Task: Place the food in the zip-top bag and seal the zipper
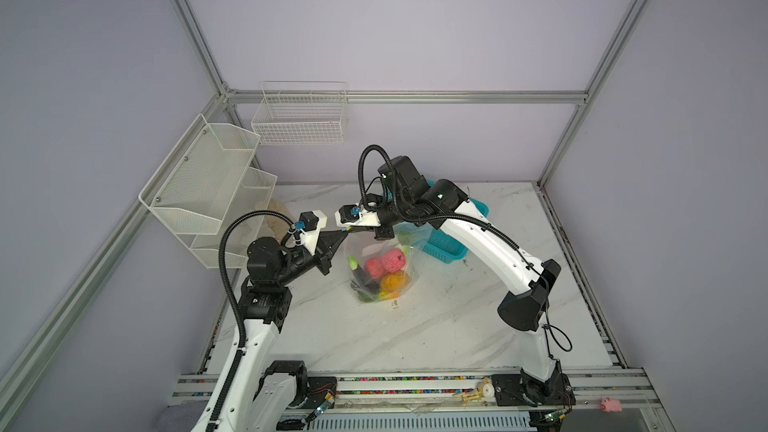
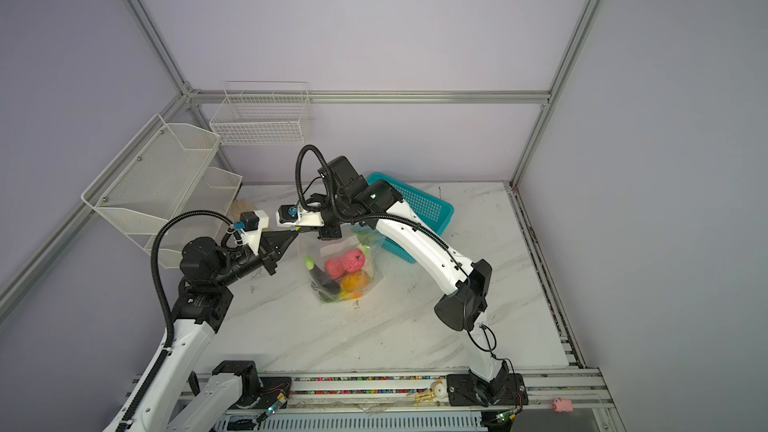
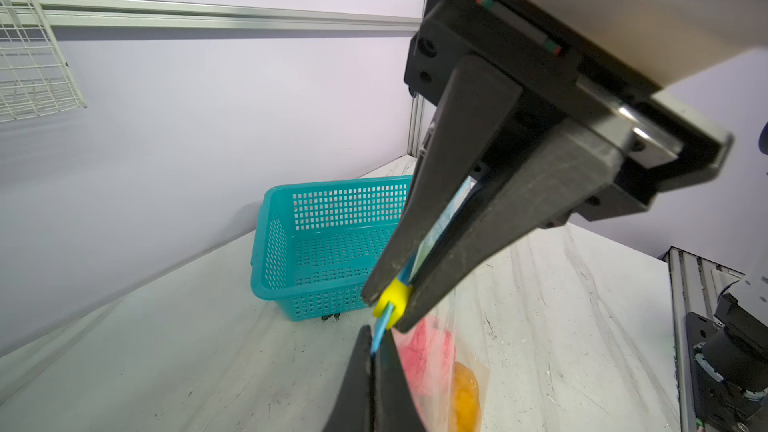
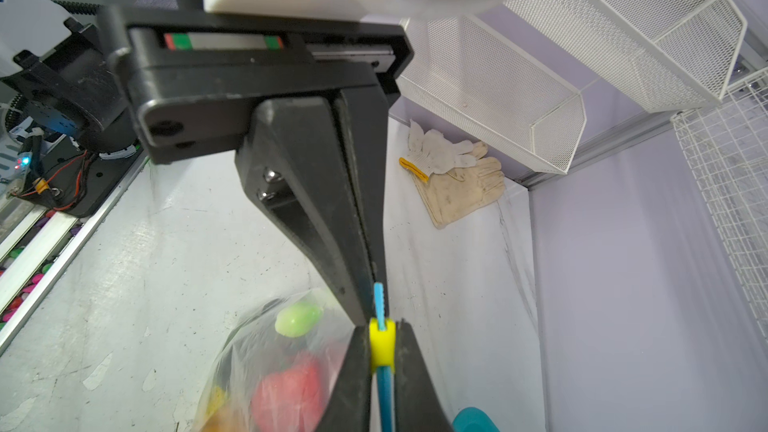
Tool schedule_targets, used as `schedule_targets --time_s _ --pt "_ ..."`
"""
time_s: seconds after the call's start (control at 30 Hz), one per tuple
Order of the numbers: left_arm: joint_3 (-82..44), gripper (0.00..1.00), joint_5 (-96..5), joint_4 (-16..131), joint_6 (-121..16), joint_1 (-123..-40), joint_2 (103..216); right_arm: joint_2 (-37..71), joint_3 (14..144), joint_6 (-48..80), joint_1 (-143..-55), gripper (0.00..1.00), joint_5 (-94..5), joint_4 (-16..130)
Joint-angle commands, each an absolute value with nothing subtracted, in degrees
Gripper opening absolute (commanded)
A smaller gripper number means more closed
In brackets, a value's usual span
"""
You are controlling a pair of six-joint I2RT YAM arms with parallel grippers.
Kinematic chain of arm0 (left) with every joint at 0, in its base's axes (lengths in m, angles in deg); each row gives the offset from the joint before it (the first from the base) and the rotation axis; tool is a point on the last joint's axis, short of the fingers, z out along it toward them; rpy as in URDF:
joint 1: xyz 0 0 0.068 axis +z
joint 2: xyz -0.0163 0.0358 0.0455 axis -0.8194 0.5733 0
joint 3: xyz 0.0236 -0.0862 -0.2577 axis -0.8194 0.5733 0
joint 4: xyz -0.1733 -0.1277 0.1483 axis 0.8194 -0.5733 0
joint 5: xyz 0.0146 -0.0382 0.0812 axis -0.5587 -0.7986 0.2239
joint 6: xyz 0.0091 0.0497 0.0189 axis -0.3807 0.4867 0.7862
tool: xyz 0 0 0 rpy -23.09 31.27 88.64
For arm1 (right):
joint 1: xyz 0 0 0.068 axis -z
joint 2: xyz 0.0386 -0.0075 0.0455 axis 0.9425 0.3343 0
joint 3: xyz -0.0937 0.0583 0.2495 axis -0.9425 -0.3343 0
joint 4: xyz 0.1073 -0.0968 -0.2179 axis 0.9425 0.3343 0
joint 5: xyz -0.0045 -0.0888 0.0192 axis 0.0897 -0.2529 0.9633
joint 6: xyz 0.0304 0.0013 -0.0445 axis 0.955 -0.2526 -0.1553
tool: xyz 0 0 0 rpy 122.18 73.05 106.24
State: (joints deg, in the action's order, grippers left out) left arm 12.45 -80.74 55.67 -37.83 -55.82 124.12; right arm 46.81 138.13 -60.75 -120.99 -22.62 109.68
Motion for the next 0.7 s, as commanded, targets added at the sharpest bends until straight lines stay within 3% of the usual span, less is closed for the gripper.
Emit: schedule_targets --time_s 0.0,0.43,0.67 --pt "11.59 0.0 -79.33 58.5 -37.54 -55.99 122.46 46.28 139.17 -62.05 -121.1 0.09 -24.47 111.63" --pt "11.56 0.0 -71.5 57.01 -36.43 -55.88 120.51 44.03 137.62 -62.6 -119.45 0.08 -26.22 111.81" --pt "11.33 0.0 -74.81 57.38 -36.13 -55.91 121.49 43.08 136.94 -62.85 -118.72 0.08 -26.39 112.1"
